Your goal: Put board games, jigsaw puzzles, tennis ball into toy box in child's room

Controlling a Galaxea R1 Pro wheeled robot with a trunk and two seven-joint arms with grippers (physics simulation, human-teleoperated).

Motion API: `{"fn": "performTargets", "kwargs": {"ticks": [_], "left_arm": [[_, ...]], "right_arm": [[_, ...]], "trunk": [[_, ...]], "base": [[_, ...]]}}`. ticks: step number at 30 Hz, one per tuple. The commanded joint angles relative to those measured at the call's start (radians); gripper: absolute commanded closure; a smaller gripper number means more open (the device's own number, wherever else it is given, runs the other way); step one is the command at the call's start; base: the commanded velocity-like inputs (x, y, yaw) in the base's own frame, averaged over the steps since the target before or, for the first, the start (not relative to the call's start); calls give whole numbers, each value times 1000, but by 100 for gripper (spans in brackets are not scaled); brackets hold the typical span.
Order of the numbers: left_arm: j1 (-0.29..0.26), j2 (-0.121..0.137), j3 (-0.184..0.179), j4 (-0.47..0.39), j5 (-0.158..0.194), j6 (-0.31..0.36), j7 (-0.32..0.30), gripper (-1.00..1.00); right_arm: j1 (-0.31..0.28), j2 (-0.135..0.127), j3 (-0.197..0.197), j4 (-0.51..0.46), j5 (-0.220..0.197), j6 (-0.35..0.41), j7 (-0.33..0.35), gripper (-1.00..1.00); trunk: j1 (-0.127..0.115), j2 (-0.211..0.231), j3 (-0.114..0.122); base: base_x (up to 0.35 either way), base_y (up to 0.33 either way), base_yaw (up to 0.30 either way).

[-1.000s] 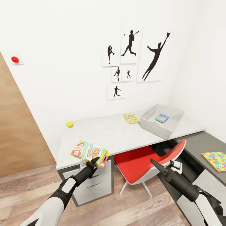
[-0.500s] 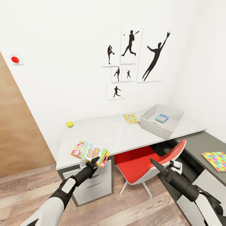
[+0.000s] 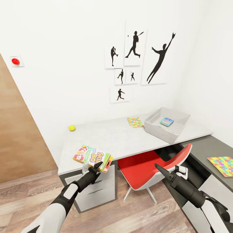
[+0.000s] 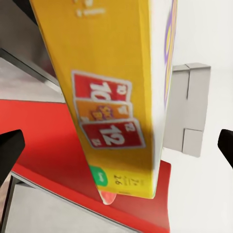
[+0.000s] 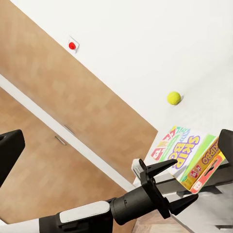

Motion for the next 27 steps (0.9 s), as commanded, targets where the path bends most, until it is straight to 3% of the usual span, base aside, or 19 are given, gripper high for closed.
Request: {"fn": "performTargets", "kwargs": {"ticks": [1, 27], "left_arm": [[-1, -1, 3, -1, 4, 10, 0, -100], [-1, -1, 0, -4, 1, 17, 0, -100]], "right_arm": [[-1, 0, 0, 0, -7, 8, 0, -100], [-1, 0, 0, 0, -7, 8, 0, -100]], "trunk": [[0, -1, -1], [0, -1, -1]], "base": [[0, 0, 0], [0, 0, 0]]}}
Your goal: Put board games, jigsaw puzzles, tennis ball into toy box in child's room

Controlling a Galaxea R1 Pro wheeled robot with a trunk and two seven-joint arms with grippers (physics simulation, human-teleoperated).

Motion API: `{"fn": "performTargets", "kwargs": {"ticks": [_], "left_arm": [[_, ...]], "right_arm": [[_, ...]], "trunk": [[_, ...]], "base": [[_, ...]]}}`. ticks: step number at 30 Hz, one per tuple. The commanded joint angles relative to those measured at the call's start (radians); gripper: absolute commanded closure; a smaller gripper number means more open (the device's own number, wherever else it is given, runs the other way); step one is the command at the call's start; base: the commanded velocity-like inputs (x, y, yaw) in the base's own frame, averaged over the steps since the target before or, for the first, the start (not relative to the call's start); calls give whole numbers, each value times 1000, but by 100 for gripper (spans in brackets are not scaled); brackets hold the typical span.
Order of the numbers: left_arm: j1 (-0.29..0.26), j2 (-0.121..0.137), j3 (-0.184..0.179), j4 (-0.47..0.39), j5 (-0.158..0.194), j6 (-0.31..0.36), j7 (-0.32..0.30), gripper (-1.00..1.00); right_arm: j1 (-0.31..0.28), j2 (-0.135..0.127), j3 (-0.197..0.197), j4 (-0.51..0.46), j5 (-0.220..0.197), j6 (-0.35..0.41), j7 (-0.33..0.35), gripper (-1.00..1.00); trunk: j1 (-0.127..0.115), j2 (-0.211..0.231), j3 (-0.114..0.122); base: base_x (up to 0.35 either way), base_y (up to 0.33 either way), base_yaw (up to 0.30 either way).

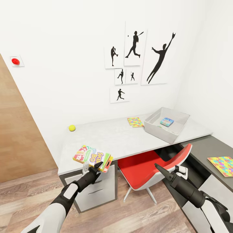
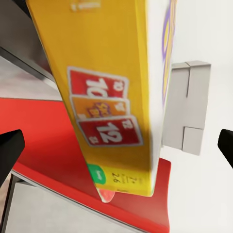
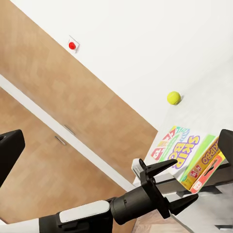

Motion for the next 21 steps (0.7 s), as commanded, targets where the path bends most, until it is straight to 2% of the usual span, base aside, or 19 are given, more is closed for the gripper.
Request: {"fn": "performTargets", "kwargs": {"ticks": [1, 21], "left_arm": [[-1, -1, 4, -1, 4, 8, 0, -100], [-1, 2, 3, -6, 4, 6, -2, -100]], "right_arm": [[-1, 0, 0, 0, -7, 8, 0, -100], [-1, 0, 0, 0, -6, 8, 0, -100]], "trunk": [[0, -1, -1], [0, -1, -1]], "base": [[0, 0, 0], [0, 0, 0]]}}
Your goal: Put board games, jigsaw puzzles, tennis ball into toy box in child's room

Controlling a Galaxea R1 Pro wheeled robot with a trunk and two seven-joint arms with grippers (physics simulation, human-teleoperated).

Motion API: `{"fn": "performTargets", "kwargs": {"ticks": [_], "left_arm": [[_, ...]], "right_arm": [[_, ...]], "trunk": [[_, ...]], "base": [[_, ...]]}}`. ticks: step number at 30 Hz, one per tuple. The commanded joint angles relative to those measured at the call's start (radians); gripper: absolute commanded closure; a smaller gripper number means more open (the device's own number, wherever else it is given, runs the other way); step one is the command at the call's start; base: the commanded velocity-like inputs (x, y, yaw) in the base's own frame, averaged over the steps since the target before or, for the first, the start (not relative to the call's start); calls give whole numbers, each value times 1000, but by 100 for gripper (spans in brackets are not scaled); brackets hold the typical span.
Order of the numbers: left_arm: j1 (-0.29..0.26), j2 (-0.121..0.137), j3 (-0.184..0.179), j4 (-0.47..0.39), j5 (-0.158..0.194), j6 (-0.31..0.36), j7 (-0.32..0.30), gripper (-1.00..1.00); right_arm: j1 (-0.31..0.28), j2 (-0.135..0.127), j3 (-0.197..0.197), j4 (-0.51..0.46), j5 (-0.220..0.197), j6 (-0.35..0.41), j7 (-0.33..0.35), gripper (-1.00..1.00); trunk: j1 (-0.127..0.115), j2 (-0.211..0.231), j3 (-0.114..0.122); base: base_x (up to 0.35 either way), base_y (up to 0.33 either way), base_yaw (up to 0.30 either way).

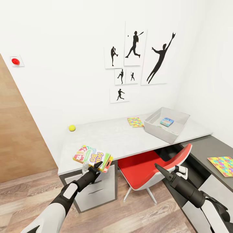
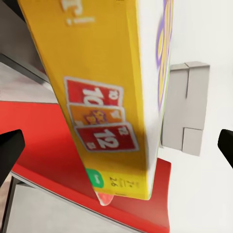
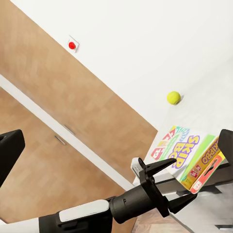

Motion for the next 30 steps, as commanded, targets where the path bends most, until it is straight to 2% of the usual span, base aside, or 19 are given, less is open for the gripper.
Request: {"fn": "performTargets", "kwargs": {"ticks": [1, 16, 17, 30], "left_arm": [[-1, 0, 4, 0, 4, 8, 0, -100], [-3, 4, 4, -1, 4, 6, 0, -100], [-3, 4, 4, -1, 4, 6, 0, 100], [-4, 4, 4, -1, 4, 5, -2, 100]], "right_arm": [[-1, 0, 0, 0, -7, 8, 0, -100], [-1, 0, 0, 0, -7, 8, 0, -100], [-1, 0, 0, 0, -7, 8, 0, -100], [-1, 0, 0, 0, -8, 8, 0, -100]], "trunk": [[0, -1, -1], [0, -1, -1], [0, -1, -1], [0, -1, -1]], "base": [[0, 0, 0], [0, 0, 0], [0, 0, 0], [0, 0, 0]]}}
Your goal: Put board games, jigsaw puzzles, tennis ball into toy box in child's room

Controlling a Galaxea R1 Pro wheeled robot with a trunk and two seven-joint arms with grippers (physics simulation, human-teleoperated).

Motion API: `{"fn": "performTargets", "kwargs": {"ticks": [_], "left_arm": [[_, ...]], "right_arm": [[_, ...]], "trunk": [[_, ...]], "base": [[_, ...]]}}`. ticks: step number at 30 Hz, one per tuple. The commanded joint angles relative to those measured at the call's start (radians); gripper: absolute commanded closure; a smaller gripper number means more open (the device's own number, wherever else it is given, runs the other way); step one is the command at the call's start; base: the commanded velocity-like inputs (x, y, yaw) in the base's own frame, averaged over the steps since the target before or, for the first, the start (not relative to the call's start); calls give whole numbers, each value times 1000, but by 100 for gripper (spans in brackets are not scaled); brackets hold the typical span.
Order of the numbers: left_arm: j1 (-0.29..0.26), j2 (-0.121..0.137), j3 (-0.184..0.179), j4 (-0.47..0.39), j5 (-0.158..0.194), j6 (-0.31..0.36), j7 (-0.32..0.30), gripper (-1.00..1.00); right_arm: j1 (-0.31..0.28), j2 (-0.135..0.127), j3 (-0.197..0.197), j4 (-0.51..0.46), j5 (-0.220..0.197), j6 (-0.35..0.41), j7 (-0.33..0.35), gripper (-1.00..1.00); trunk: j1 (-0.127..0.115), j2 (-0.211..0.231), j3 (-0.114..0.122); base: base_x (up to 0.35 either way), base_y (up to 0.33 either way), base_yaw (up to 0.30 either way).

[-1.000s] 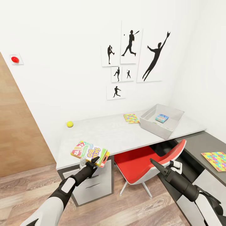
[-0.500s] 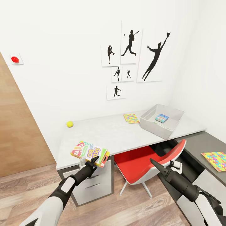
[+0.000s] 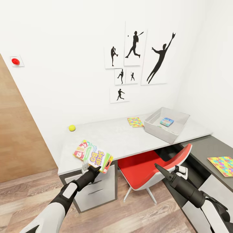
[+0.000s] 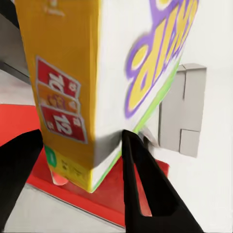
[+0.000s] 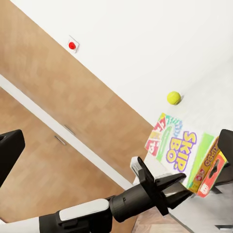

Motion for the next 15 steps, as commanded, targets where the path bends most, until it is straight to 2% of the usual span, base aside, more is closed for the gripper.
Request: {"fn": "performTargets", "kwargs": {"ticks": [1, 11, 13, 14, 15], "left_arm": [[-1, -2, 8, 0, -8, 0, 1, 100], [-2, -7, 6, -3, -8, 1, -11, 100], [-3, -7, -2, -4, -8, 2, -14, 100], [-3, -6, -28, -13, -8, 3, -18, 100], [-3, -6, -36, -18, -7, 3, -18, 100]], "right_arm": [[-1, 0, 0, 0, -7, 8, 0, -100], [-1, 0, 1, 0, -6, 8, 0, -100], [-1, 0, 1, 0, -6, 8, 0, -100], [-1, 0, 1, 0, -6, 8, 0, -100], [-1, 0, 1, 0, -6, 8, 0, -100]], "trunk": [[0, -1, -1], [0, -1, -1], [0, -1, -1], [0, -1, -1], [0, -1, -1]], "base": [[0, 0, 0], [0, 0, 0], [0, 0, 0], [0, 0, 0], [0, 0, 0]]}}
